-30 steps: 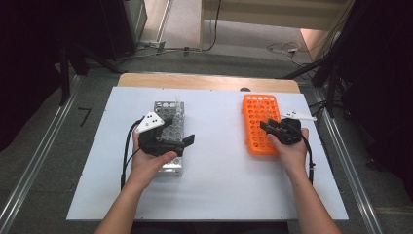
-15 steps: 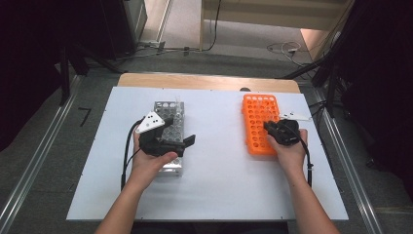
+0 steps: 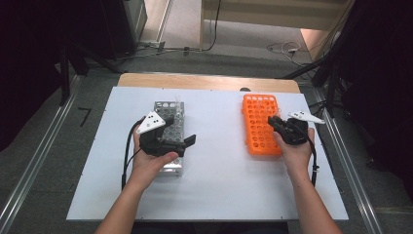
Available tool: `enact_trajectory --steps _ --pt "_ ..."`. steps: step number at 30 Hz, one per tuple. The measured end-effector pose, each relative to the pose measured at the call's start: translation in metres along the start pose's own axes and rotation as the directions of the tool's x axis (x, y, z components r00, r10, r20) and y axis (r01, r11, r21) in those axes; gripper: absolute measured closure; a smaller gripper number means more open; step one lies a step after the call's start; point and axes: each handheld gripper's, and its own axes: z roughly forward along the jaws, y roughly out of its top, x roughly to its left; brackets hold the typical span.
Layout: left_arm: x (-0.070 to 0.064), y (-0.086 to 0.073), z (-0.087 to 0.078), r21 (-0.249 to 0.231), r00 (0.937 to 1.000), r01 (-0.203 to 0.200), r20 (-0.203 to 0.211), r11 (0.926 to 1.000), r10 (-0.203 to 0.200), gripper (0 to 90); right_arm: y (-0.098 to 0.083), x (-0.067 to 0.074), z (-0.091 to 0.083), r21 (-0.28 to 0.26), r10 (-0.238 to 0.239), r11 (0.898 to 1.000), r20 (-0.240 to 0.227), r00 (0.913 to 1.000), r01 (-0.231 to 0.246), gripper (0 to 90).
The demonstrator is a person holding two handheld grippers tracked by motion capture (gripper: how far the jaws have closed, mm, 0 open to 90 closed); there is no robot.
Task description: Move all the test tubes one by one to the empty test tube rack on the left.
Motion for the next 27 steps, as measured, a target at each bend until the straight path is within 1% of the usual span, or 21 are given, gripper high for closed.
enact_trajectory --steps 5,10,12,13,14,16,21,23,27 --pt "-0.002 0.001 0.0 -0.003 1.0 -0.001 0.002 1.0 0.001 0.0 0.007 0.004 -0.01 -0.023 -0.003 1.0 -0.031 0.9995 0.002 73.9" --pt "-0.005 0.002 0.0 -0.004 0.9999 -0.006 0.009 1.0 0.006 0.0 0.011 0.013 -0.017 -0.028 -0.02 0.999 -0.085 0.9962 0.018 73.9" --pt "-0.006 0.003 0.001 -0.005 0.9999 -0.009 0.013 1.0 0.009 0.0 0.012 0.018 -0.019 -0.025 -0.023 0.999 -0.119 0.9927 0.02 73.9" --pt "-0.006 0.003 0.001 -0.005 0.9999 -0.009 0.013 1.0 0.009 0.0 0.012 0.018 -0.019 -0.025 -0.023 0.999 -0.119 0.9927 0.02 73.9" --pt "-0.008 0.004 0.001 -0.007 0.9998 -0.01 0.018 0.9999 0.01 0.0 0.013 0.023 -0.021 -0.026 -0.031 0.999 -0.145 0.989 0.028 73.9" --pt "-0.009 0.004 0.001 -0.007 0.9997 -0.013 0.019 0.9999 0.013 0.0 0.014 0.027 -0.023 -0.025 -0.039 0.999 -0.167 0.9852 0.035 73.9" --pt "-0.014 0.007 0.002 -0.008 0.999 -0.024 0.039 0.9997 0.024 0.0 0.017 0.043 -0.026 -0.026 -0.065 0.998 -0.235 0.9698 0.06 73.9" --pt "-0.016 0.008 0.003 -0.006 0.9986 -0.025 0.046 0.9997 0.025 0.0 0.018 0.051 -0.027 -0.024 -0.082 0.997 -0.255 0.9634 0.079 73.9" --pt "-0.019 0.008 0.004 -0.006 0.998 -0.029 0.057 0.9996 0.029 0.0 0.018 0.063 -0.027 -0.02 -0.099 0.995 -0.291 0.9516 0.098 73.9"
